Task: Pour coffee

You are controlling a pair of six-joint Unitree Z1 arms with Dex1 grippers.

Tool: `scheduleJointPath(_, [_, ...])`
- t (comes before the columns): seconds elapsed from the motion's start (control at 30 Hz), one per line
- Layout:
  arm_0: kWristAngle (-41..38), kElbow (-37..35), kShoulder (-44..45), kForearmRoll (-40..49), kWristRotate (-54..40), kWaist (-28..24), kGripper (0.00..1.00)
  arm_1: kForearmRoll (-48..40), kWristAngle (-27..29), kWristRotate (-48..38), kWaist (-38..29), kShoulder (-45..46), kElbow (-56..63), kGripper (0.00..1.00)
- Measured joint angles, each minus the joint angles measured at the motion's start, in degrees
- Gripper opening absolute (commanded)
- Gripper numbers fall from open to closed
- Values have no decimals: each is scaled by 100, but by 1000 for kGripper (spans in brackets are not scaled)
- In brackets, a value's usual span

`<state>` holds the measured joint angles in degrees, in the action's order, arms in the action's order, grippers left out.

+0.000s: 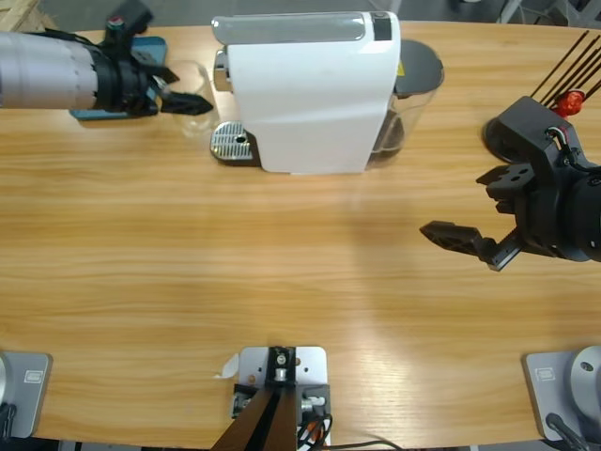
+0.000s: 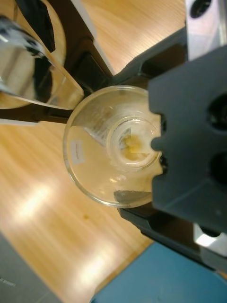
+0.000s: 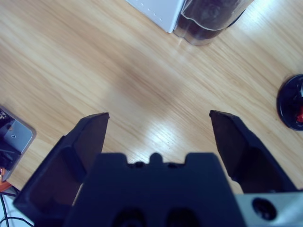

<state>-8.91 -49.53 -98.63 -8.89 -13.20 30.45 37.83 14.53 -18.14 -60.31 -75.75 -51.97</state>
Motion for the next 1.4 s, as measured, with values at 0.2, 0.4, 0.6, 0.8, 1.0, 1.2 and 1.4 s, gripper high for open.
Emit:
scheduleJointPath(0.2, [-5, 0, -290, -67, 0, 1, 52, -32, -44, 5, 51, 0, 0, 950])
scheduleJointPath(0.4, [-129, -10, -507, -197, 0, 60, 52, -57, -94, 35, 223, 0, 1, 950])
scheduleJointPath(0.6, [-172, -123, -646, -315, 0, 126, 168, -82, -141, 84, 320, 0, 1, 950])
scheduleJointPath(0.8, [-289, -241, -749, -333, 0, 175, 172, -95, -144, 103, 346, 0, 1, 950])
scheduleJointPath(1.0, [-289, -242, -762, -334, 0, 215, 750, -97, -145, 106, 366, -1, 1, 950])
scheduleJointPath(1.2, [-289, -241, -762, -334, 0, 268, 996, -97, -145, 106, 366, -1, 1, 954])
scheduleJointPath(1.4, [-289, -212, -762, -335, 0, 304, 996, -97, -145, 106, 367, -1, 1, 954])
